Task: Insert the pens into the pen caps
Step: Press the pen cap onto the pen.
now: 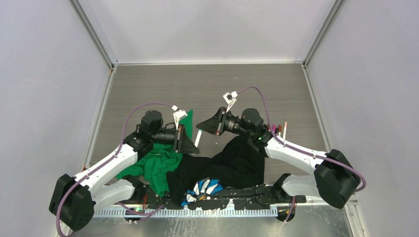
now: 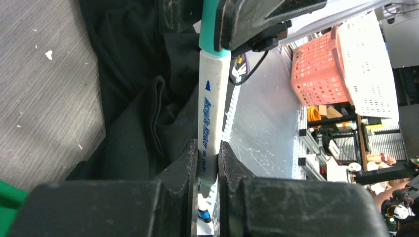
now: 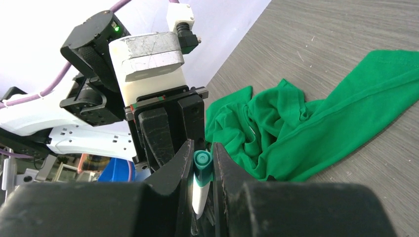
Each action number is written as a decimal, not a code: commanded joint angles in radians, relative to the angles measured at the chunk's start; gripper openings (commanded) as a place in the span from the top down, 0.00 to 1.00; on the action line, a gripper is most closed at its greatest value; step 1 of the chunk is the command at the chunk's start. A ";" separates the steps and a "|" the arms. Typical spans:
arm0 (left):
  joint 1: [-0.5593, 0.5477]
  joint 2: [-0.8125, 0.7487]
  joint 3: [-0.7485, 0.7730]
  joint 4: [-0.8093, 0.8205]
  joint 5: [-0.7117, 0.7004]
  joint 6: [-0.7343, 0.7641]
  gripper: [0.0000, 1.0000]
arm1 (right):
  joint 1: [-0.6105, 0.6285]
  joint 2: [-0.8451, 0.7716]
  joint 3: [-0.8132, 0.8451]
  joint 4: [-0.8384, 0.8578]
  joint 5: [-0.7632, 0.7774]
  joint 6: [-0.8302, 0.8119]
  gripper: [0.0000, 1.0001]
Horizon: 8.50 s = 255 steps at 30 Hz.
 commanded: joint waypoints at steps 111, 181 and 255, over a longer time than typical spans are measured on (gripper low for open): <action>-0.085 -0.111 0.223 -0.056 -0.221 0.272 0.42 | -0.063 -0.046 0.423 -0.459 -0.329 -0.326 0.99; -0.092 -0.071 0.205 0.054 -0.079 0.162 1.00 | -0.107 -0.066 0.425 -0.481 -0.315 -0.315 0.67; -0.064 -0.201 0.232 -0.242 -0.189 0.387 0.28 | -0.018 -0.092 0.404 -0.671 0.127 -0.331 0.99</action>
